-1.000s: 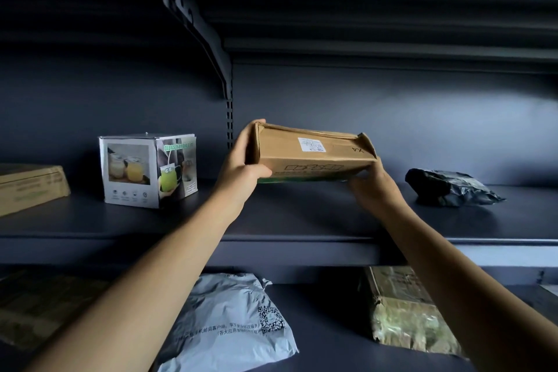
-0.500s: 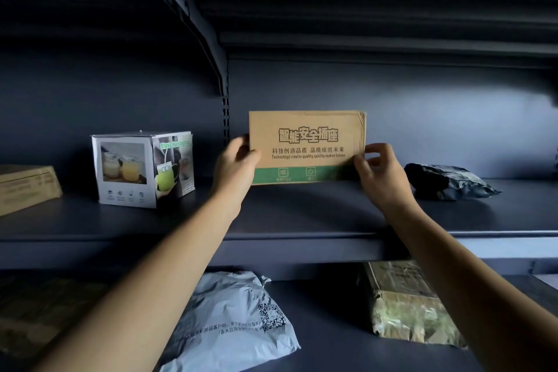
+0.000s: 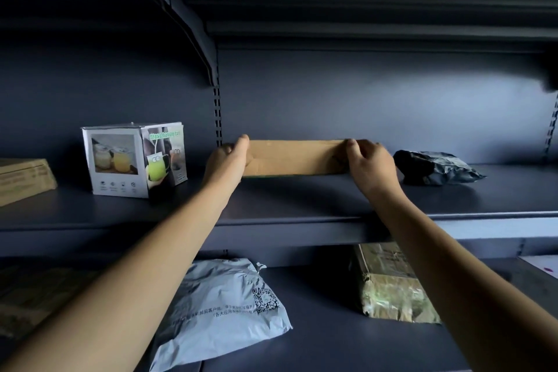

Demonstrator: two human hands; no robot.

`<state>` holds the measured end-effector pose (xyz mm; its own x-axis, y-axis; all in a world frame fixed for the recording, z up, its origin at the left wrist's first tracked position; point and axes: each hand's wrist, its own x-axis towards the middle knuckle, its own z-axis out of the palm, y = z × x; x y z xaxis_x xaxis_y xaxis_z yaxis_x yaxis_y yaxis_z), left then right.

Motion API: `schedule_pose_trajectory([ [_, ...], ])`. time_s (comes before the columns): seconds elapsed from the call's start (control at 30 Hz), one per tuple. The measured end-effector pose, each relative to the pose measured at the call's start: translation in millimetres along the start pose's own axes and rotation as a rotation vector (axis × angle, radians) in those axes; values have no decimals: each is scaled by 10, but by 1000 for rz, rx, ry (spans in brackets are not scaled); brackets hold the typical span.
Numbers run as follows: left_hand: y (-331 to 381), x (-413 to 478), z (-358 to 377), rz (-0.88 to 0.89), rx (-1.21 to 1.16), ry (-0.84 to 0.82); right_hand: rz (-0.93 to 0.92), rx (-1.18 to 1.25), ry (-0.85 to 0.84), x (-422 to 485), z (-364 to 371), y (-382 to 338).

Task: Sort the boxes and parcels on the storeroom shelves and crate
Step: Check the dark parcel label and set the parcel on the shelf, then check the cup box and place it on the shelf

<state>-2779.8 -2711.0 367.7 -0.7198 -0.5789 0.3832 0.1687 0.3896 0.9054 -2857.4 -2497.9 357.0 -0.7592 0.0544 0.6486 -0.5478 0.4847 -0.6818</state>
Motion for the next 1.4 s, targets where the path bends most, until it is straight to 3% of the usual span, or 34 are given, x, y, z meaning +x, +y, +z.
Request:
schedule_pose_trajectory([
  [0.2, -9, -56, 79, 58, 165, -60, 81, -128, 22, -26, 6, -15],
  [0.3, 44, -156, 46, 72, 256, -50, -111, -201, 71, -93, 15, -105],
  [0.43, 118, -265, -65, 172, 298, 26, -422, -185, 17, -188, 69, -202],
  [0.5, 154, -311, -157, 214, 305, 66, -466, -158, 1, -234, 99, -295],
  [0.7, 179, -373, -587, 303, 296, 155, -467, -12, -132, -433, 331, -719],
  [0.9, -42, -114, -1249, 334, 315, 327, -453, -66, -258, -654, 799, -1119],
  [1.1, -382, 311, -1925, 251, 346, 470, -218, -133, -416, -745, 1363, -1566],
  [1.2, -512, 539, -2143, 91, 341, 342, -155, -69, -491, -774, 1657, -1760],
  [1.3, -615, 672, -2247, -44, 320, 102, -143, -55, -553, -838, 1906, -1864],
  [1.4, -686, 700, -2265, -20, 222, -104, -97, -23, -540, -902, 2063, -1902],
])
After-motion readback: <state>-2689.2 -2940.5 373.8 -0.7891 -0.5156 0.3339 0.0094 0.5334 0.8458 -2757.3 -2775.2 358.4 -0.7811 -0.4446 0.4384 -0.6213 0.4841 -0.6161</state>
